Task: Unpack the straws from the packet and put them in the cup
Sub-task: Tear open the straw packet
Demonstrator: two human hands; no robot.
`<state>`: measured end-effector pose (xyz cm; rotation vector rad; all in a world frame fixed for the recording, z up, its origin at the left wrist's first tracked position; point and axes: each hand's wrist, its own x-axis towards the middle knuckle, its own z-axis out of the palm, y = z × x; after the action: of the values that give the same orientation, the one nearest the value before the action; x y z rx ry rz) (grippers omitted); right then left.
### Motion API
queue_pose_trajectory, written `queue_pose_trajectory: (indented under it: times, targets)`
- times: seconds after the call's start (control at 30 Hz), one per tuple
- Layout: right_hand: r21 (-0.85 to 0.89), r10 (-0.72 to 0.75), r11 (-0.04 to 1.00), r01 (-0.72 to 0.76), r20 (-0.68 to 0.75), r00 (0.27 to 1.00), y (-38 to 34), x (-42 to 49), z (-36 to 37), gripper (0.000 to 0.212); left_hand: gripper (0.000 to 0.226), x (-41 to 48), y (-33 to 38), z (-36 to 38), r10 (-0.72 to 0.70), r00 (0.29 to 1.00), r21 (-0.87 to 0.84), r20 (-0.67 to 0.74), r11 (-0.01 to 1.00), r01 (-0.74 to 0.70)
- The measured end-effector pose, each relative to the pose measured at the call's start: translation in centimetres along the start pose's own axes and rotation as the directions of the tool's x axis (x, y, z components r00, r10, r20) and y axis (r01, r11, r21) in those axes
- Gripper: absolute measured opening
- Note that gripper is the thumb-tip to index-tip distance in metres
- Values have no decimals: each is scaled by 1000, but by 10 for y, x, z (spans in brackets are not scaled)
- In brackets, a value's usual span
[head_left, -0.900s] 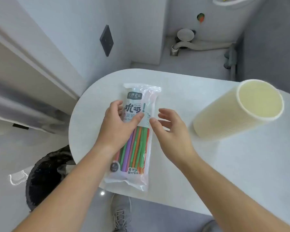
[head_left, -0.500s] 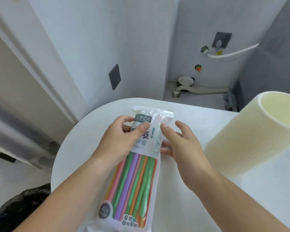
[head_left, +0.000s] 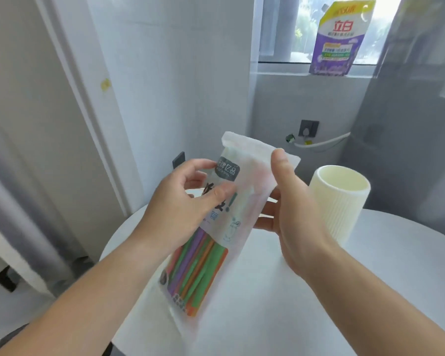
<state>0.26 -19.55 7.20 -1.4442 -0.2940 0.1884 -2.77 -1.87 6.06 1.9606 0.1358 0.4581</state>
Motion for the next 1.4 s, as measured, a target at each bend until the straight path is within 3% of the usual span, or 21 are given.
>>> queue_pose_trajectory:
  times: [0.17,0.27,0.33,0.47,0.57,0.73,1.2,1.4]
  targets:
    - [-82,-159,984,159,13,987,-35,-49,-8,50,52,-36,54,-6,170,984,159,-56,974,-159]
    - [-51,-175,983,176,40,984,-40,-81,-14,38,52,-62,75,0,176,983,87,-46,981,-172]
    - [-41,-189,981,191,55,980,-41,-102,-17,33,41,-83,84,7,179,984,-2,-5,984,-179]
    - [-80,-116,989,120,52,992,-42,-135,-19,43,4,-119,85,14,124,985,-246,123,965,-91]
    - [-125,-73,989,81,64,995,-38,-149,-21,29,22,-133,81,13,112,976,-330,186,943,-45]
    - [-136,-62,988,76,106,992,-41,-168,-21,32,33,-142,80,9,86,973,-364,213,932,-2]
    - [-94,-79,991,90,113,990,-34,-166,-23,29,10,-141,67,4,87,971,-379,224,925,4]
    - [-87,-115,989,121,72,991,-30,-166,-18,24,11,-143,66,8,32,969,-432,246,898,80]
